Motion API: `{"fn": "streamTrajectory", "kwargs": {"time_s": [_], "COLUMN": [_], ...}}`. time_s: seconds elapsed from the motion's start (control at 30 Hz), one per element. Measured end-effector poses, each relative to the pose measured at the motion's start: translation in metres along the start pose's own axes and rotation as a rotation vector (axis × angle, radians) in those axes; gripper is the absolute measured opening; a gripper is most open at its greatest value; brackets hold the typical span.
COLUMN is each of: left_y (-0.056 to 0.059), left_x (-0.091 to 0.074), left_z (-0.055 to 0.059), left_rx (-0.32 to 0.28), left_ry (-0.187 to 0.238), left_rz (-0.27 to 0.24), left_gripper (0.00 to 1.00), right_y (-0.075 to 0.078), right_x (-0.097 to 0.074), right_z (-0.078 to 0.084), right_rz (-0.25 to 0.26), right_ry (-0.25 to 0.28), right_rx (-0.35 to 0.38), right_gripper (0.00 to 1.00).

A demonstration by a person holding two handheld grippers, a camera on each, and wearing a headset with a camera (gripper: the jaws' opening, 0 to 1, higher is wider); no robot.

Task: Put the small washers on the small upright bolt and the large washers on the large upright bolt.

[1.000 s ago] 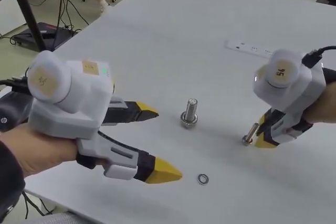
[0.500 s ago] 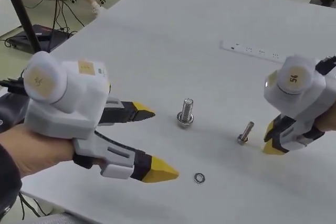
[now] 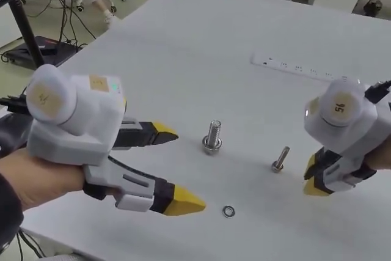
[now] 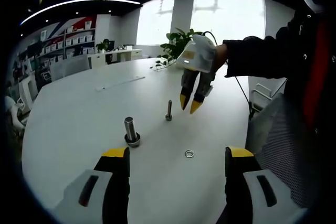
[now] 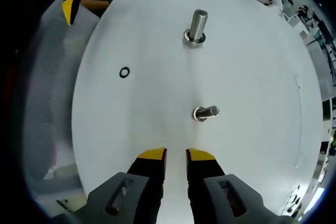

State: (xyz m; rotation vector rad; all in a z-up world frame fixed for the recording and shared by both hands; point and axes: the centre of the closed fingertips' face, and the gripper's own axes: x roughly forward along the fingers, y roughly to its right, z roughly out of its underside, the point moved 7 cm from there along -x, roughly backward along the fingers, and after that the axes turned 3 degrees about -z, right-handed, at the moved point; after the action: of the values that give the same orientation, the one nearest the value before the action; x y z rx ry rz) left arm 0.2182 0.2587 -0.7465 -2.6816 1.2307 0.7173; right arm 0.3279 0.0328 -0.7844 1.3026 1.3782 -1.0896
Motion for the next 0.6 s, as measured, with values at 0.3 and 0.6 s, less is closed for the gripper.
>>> {"fn": "streamTrajectory", "kwargs": {"time_s": [0.3, 0.6], "left_y": [0.002, 0.004], "left_x": [-0.001, -0.002], "left_z": [-0.003, -0.006], "left_rx": [0.007, 0.016], "left_ry": [0.006, 0.011], "left_rz": [-0.001, 0.001], "left_gripper": [0.74, 0.73], "right_y": [-0.014, -0.026], "right_x": [0.003, 0.005], "right_z": [-0.010, -0.026], "right_rz": [-0.021, -0.033], "right_ry": [-0.002, 0.010], "right_rx": [-0.037, -0.081], "right_gripper": [0.17, 0.17]}}
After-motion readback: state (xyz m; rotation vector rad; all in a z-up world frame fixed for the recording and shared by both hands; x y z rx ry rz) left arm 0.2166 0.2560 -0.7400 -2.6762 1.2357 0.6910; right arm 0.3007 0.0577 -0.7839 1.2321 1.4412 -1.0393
